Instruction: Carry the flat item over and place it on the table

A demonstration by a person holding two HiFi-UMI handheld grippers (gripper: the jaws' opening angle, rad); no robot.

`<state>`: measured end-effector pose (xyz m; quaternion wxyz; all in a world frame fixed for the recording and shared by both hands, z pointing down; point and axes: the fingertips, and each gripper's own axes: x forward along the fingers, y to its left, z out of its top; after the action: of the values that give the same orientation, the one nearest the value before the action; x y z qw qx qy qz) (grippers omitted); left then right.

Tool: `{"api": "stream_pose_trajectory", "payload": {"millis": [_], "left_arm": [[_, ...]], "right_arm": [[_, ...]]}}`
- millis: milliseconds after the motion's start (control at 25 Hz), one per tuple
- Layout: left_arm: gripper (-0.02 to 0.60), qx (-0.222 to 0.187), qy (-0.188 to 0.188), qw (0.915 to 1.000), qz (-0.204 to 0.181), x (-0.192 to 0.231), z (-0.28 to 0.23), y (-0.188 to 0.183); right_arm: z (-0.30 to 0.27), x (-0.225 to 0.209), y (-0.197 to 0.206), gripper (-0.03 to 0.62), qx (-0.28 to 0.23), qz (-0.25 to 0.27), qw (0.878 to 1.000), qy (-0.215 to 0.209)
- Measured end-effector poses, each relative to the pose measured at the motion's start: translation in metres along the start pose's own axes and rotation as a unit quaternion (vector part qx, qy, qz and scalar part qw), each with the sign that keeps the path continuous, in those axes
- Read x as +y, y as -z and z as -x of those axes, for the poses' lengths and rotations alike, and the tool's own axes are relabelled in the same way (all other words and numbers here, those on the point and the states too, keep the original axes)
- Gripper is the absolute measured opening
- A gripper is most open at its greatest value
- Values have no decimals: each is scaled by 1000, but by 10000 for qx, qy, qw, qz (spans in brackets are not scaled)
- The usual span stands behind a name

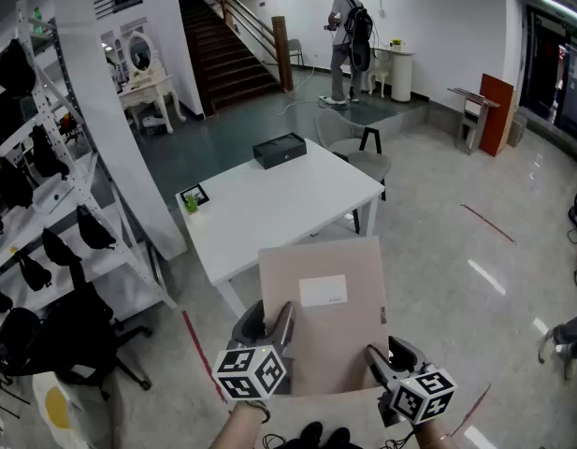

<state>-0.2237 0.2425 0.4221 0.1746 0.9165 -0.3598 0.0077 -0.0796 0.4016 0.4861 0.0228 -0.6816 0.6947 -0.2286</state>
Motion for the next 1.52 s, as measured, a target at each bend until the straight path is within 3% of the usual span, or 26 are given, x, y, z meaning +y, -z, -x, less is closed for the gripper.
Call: {"api": "stream_pose_trajectory", "payload": {"millis": [1000,1280,1520], "left_arm": [[239,15,-254,9997,54,-22,-7,12],[239,62,-255,9996,136,-6,-50,12],[239,56,-210,9996,168,27,-117,0]], "right_arm": [[8,-28,-3,209,29,0,9998,-188],[-27,-48,-16,209,-1,10,10000,-97],[-94,-72,-41,209,1,11,10000,-45]]}}
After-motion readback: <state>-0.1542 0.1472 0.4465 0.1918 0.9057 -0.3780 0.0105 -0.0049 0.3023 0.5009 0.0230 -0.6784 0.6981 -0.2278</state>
